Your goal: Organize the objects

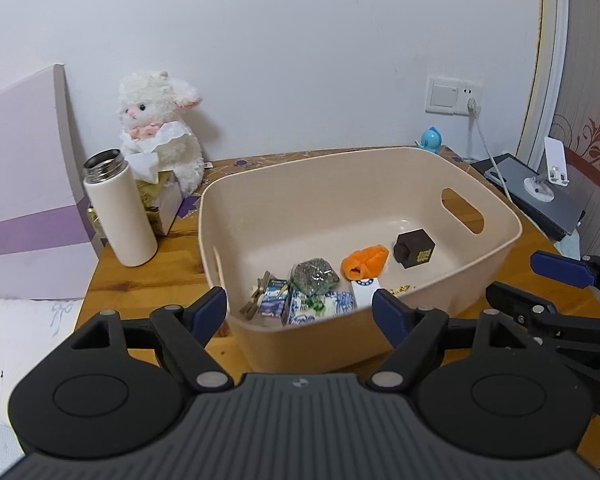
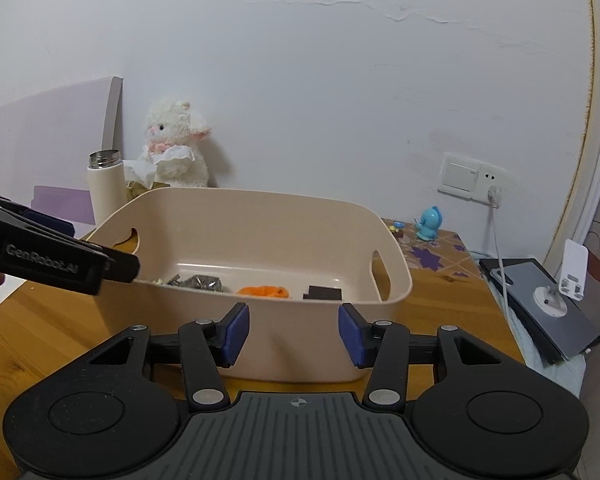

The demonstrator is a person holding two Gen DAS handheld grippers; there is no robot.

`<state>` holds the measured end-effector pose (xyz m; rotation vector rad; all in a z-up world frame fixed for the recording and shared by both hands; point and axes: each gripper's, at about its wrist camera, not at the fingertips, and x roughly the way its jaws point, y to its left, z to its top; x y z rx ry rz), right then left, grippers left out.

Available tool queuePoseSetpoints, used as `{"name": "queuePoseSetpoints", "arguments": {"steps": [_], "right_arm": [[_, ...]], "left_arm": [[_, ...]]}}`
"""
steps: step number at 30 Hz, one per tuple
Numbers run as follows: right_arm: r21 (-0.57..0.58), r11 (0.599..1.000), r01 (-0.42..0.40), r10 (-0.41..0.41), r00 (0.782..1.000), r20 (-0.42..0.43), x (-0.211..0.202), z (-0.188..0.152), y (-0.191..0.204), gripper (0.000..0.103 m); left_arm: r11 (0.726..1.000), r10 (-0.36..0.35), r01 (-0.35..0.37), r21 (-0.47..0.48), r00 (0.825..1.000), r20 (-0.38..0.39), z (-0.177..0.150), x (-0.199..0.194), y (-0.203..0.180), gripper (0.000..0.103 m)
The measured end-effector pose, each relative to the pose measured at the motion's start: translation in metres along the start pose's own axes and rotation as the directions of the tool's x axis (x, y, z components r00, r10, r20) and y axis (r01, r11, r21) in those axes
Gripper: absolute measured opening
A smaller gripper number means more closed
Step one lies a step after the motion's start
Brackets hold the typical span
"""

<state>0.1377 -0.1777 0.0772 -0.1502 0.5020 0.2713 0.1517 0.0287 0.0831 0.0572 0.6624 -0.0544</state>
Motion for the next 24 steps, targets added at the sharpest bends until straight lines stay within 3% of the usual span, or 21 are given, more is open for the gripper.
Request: {"name": "queuePoseSetpoints", "arguments": {"steps": [24], "right_arm": [[0.001,0.999,-0.048,0.048,0.998,0.033,-0.090,-0.030,-0.003,0.059]], "left_arm": [[1.000,-0.009,0.008,0.030,0.999,0.035,-0.056,-0.087,-0.013,0.081]]}}
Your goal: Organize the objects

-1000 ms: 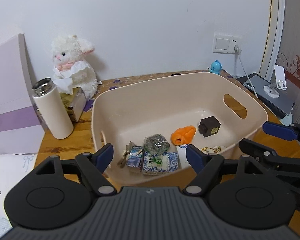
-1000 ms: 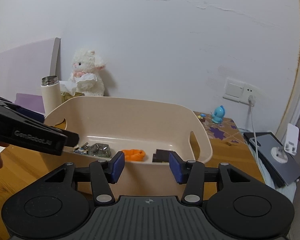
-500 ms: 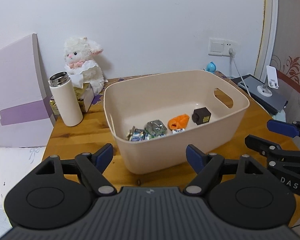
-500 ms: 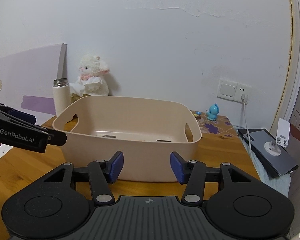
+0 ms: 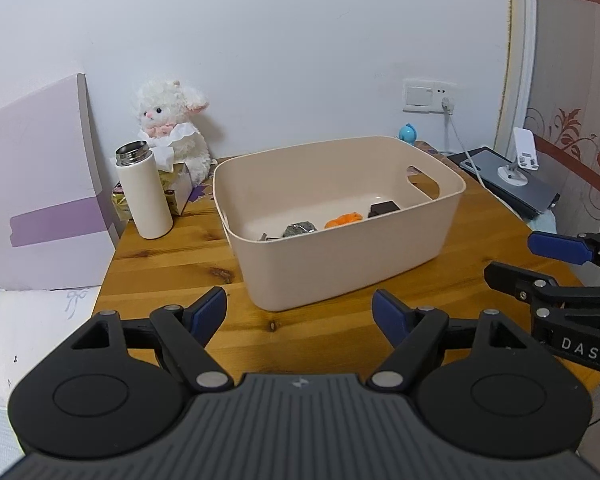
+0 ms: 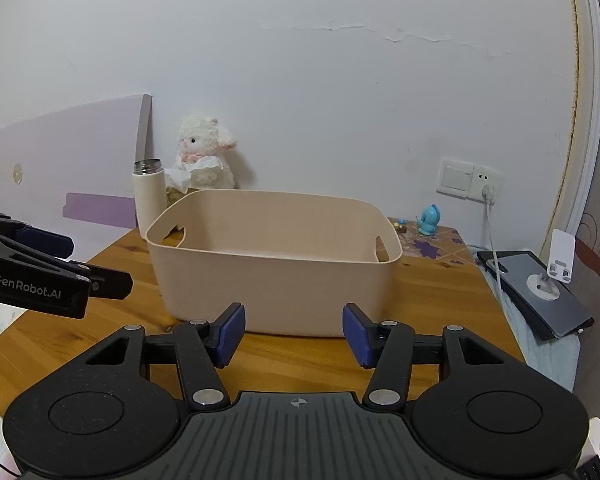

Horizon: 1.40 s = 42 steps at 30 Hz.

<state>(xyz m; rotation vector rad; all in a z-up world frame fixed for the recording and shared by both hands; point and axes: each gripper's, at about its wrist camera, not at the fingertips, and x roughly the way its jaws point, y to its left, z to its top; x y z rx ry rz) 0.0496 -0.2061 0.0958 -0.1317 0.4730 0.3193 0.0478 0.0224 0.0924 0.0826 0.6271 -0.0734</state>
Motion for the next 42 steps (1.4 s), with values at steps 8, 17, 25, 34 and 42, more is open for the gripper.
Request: {"name": "queuePoseSetpoints", "arguments": {"steps": [8,17,25,34,42], "right_arm": [[-0.007,1.000,-0.009,0.009,1.000,-0.001,-0.018,-0.009,0.001,0.061],[-0.029,0.999,-0.015,0.015,1.000,0.000,-0.031,-0.018,0.005,0.061],[-0.027,0.999,-0.030,0.030,1.000,0.008,-0.036,-0.020,0.005,0.062],[-0.010,1.000,-0.023,0.023,1.000,0.007,-0.033,-0.022,0.002,0.063],[-0.010,0.999,-0.033,0.033,0.999,0.003,-0.033,-0.024,0.002,0.063]], "left_arm": [[0.999,-0.039,0.039,-0.027,0.999,0.001,-0.018,-0.023,-0.003,0.081],[0.998,-0.057,0.057,-0.033,0.998,-0.001,-0.032,-0.042,-0.005,0.081],[0.997,-0.065,0.066,-0.043,0.998,0.007,-0.035,-0.054,-0.001,0.081],[0.996,-0.065,0.066,-0.053,0.998,0.014,-0.033,-0.058,0.003,0.081],[0.994,-0.081,0.082,-0.069,0.997,0.022,-0.031,-0.059,0.006,0.081]]}}
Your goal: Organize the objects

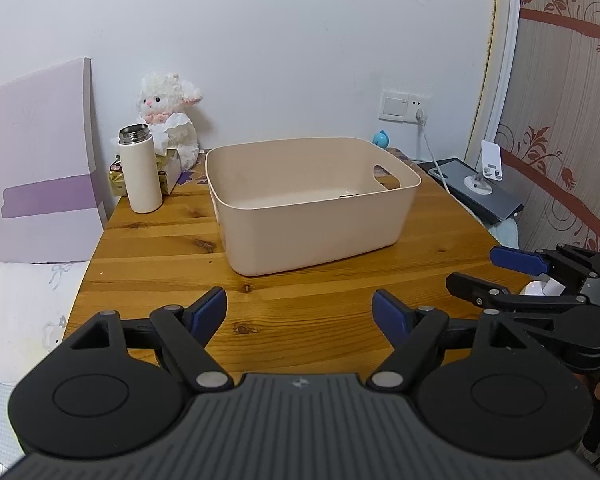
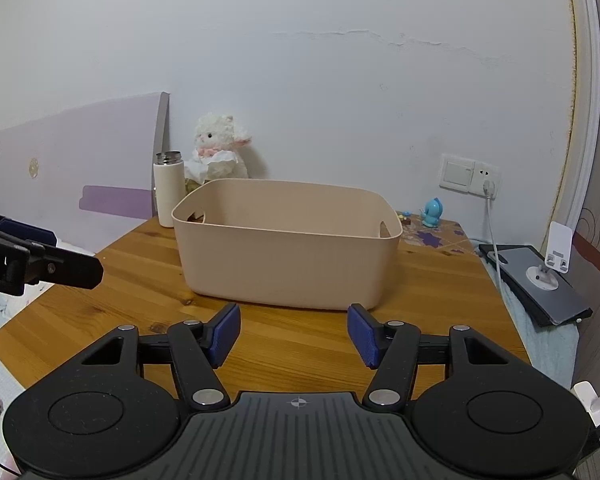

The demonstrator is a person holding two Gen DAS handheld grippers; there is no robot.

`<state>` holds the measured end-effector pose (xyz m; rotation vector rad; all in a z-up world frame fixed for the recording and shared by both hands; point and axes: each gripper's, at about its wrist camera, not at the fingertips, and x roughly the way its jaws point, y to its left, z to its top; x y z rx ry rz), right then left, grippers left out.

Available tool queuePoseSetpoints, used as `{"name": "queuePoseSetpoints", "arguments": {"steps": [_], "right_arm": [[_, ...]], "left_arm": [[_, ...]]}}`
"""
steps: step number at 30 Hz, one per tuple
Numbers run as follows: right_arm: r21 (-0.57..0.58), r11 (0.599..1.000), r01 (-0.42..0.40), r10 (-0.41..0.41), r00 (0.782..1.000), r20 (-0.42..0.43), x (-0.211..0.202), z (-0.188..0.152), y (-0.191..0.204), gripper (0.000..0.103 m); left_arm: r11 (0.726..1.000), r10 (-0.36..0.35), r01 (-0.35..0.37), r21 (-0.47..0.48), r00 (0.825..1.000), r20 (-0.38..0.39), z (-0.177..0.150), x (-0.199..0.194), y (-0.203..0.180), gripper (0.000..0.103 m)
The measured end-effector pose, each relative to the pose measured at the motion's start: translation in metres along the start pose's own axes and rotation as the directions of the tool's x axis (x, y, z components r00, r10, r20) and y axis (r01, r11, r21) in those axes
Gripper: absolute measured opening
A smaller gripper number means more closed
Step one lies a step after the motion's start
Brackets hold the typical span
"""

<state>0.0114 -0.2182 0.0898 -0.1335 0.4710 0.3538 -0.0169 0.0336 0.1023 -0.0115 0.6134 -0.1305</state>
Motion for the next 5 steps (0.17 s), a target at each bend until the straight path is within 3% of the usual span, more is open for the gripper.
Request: {"name": "queuePoseSetpoints", "arguments": {"steps": [5], "right_arm": [[0.001,1.000,0.001,-0.001,1.000,-0.002,0.0011,0.0007,0.0007,0.063]], "left_arm": [[1.000,0.011,-0.011,-0.004,1.000,-0.001,0.0000,0.0029,0.0017,0.081]]}}
